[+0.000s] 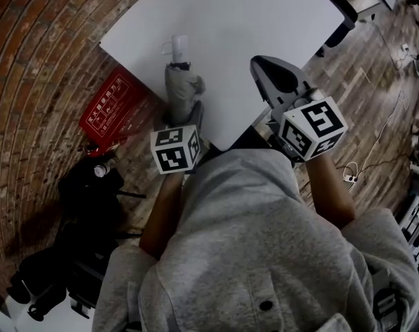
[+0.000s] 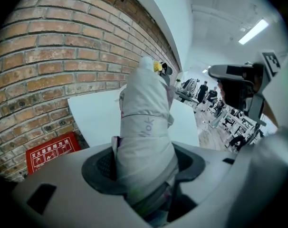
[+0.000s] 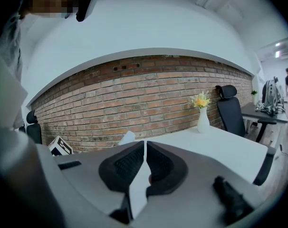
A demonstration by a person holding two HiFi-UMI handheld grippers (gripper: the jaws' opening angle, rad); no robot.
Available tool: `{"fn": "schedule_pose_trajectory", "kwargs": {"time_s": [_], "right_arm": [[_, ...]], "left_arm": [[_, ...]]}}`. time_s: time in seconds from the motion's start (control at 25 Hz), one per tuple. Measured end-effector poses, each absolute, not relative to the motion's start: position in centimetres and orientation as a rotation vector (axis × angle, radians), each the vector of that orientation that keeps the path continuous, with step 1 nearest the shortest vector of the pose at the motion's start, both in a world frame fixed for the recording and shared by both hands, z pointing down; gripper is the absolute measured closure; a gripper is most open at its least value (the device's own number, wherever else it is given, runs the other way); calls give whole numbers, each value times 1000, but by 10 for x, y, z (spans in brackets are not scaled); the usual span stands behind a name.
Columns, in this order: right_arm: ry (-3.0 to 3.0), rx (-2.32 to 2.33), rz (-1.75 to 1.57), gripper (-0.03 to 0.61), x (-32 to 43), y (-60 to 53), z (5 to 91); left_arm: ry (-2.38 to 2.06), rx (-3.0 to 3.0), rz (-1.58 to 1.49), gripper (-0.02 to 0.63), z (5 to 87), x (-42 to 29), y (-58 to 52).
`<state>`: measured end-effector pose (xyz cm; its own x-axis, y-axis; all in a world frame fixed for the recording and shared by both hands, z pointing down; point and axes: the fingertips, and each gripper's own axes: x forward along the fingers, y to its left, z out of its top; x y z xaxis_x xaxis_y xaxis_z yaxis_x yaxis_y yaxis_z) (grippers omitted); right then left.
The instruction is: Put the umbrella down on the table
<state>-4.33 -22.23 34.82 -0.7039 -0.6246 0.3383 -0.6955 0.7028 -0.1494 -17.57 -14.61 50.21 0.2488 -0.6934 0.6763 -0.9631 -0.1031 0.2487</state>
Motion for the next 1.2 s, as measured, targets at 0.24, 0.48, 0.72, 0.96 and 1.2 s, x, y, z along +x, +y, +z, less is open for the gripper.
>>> {"fn": "schedule_pose_trajectory", "kwargs": {"time_s": [0.24, 0.48, 0.72, 0.96, 1.2], "right_arm": [[-2650, 1058, 394, 546, -43, -218, 349], [-2635, 1077, 401, 546, -40, -216, 351], [-2619, 1090, 405, 546, -37, -219, 353], [-2611, 1088, 409, 546, -36, -220, 356], [-2609, 1088, 414, 546, -41, -224, 358]], "left_arm": [[-1455, 1816, 591, 345, 527, -172, -136], [-1439, 1797, 639, 344, 540, -170, -137], [-1434, 1771, 717, 344, 554, -172, -140], [-1398, 1740, 766, 342, 569, -167, -142], [-1375, 1717, 825, 339, 575, -171, -143]]}}
